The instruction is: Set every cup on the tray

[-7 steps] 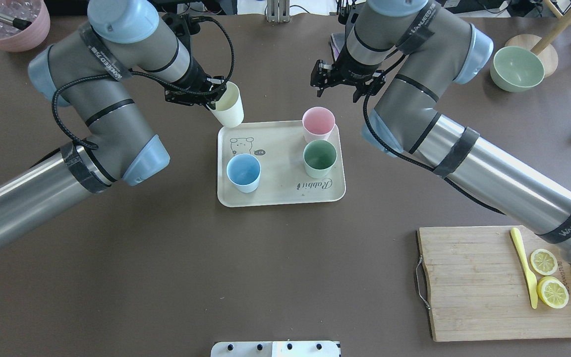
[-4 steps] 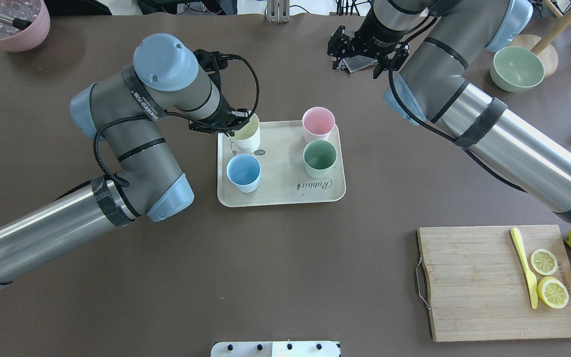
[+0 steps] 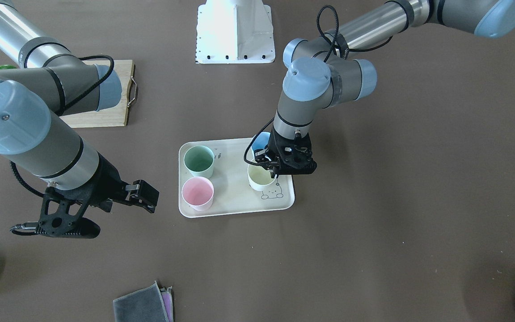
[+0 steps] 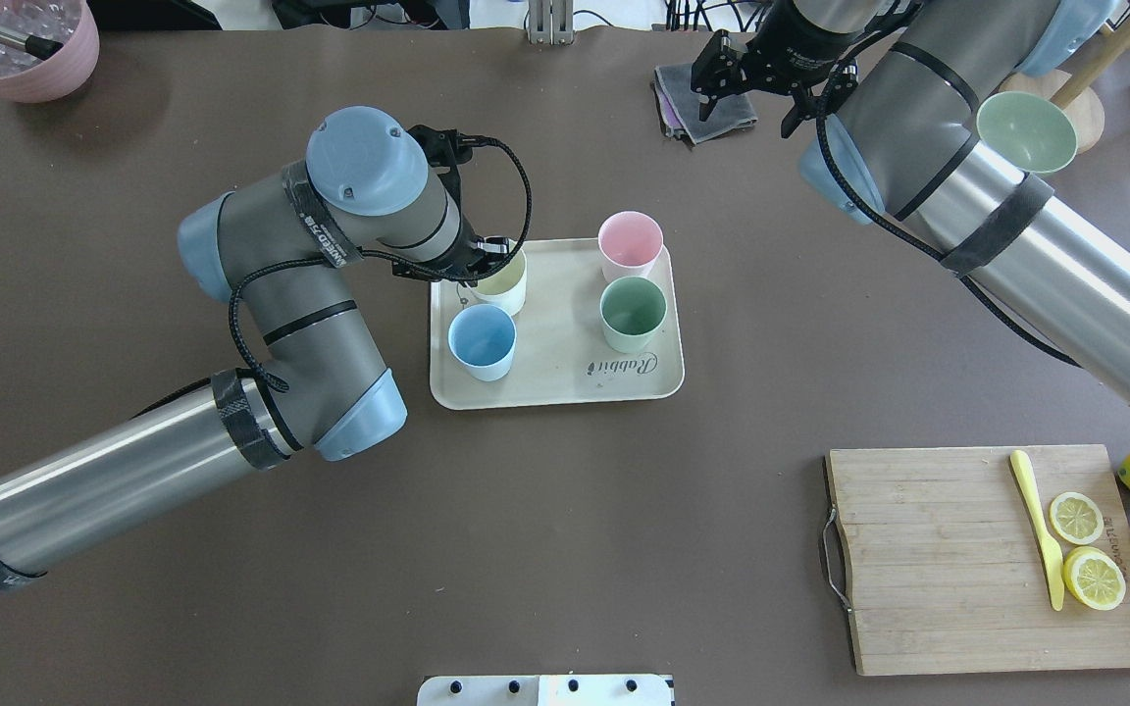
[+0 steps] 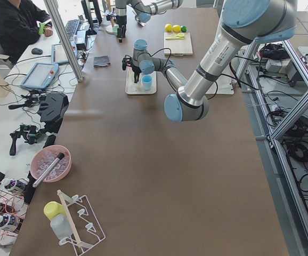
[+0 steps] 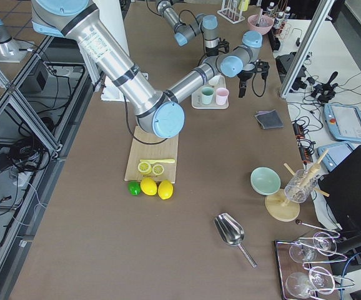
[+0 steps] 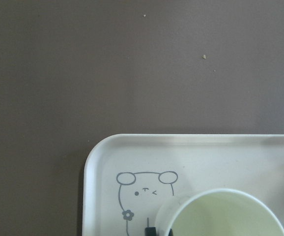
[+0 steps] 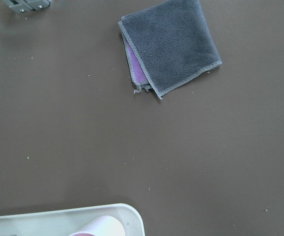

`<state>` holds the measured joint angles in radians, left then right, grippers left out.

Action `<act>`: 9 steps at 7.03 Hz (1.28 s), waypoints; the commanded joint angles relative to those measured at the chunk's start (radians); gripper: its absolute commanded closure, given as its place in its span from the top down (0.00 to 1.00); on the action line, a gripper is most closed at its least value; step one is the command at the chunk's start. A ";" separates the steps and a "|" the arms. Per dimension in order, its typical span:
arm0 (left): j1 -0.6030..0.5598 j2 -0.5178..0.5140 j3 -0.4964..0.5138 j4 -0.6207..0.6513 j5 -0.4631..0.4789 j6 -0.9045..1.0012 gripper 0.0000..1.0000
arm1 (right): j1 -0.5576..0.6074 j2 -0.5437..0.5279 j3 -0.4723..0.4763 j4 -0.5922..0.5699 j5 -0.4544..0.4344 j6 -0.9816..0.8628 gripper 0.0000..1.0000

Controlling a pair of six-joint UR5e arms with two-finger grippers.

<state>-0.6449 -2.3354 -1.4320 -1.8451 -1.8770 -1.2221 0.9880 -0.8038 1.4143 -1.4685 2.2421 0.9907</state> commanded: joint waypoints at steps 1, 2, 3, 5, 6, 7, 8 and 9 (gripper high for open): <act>-0.001 0.001 0.002 0.006 0.004 -0.003 0.80 | 0.000 -0.015 0.006 -0.001 0.001 -0.001 1.00; -0.001 0.001 -0.002 0.006 0.024 -0.004 0.97 | 0.001 -0.023 0.012 -0.001 0.002 -0.001 1.00; -0.021 -0.001 -0.019 0.007 0.021 0.003 0.97 | 0.009 -0.035 0.021 -0.003 0.002 -0.012 1.00; -0.094 -0.001 -0.031 0.009 0.001 0.057 0.97 | 0.033 -0.107 0.070 -0.003 0.007 -0.053 1.00; -0.140 0.011 -0.042 0.015 -0.008 0.114 0.97 | 0.049 -0.164 0.113 -0.003 0.007 -0.088 1.00; -0.188 0.040 -0.062 0.015 -0.022 0.174 0.97 | 0.050 -0.229 0.164 -0.003 0.004 -0.105 1.00; -0.241 0.069 -0.065 0.023 -0.075 0.241 0.97 | 0.057 -0.305 0.226 -0.003 -0.001 -0.145 1.00; -0.299 0.129 -0.132 0.017 -0.117 0.336 0.98 | 0.064 -0.428 0.324 0.002 -0.013 -0.189 1.00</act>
<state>-0.8741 -2.2654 -1.5089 -1.8267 -1.9426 -0.9904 1.0432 -1.1006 1.6338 -1.4702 2.2403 0.8525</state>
